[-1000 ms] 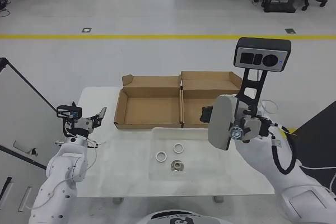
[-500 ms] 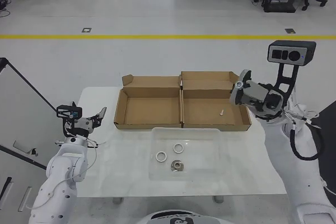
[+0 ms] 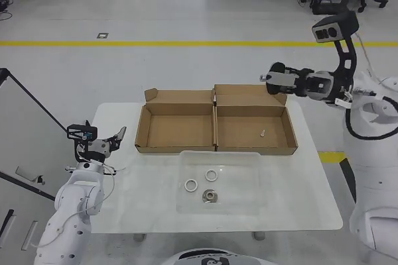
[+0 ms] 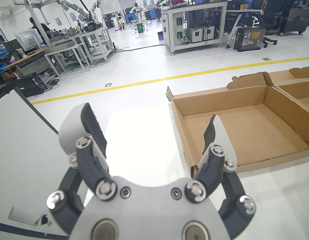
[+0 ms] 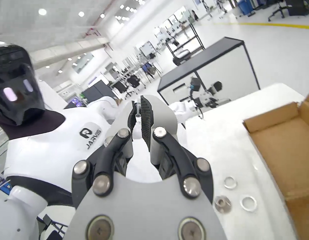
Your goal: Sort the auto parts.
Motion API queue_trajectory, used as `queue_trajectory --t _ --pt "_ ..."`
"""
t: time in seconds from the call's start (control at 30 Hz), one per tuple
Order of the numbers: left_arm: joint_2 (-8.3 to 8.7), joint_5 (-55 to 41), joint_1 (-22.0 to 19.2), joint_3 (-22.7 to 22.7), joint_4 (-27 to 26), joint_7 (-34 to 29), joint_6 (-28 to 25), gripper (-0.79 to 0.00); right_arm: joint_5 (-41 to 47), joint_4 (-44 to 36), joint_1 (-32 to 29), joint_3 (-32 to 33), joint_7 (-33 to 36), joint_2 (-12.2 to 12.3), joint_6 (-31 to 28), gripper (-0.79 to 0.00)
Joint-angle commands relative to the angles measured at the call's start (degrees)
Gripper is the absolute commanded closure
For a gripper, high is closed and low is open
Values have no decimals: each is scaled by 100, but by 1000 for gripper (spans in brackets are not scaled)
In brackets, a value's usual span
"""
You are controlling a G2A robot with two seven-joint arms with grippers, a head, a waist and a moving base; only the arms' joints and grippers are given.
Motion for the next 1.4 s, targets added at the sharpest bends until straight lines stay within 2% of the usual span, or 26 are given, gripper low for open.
queue_trajectory --t 0.0,0.1,0.27,0.67,1.0,1.37 --pt "0 0 0 0 0 0 0 -785 -592 465 476 -236 207 10 -79 0" --pt "0 0 0 0 0 0 0 -785 -1125 916 883 -551 378 5 -177 0" --pt "0 0 0 0 0 0 0 -785 -2888 1494 1416 -1118 505 31 -493 0" --pt "0 0 0 0 0 0 0 -785 -5134 2249 1902 -2216 261 11 -820 0" --pt "0 0 0 0 0 0 0 -785 -5790 2734 2602 -3253 1 -134 -1081 0" --pt "0 0 0 0 0 0 0 -785 -6287 3610 3201 -4477 -226 -489 -1307 0"
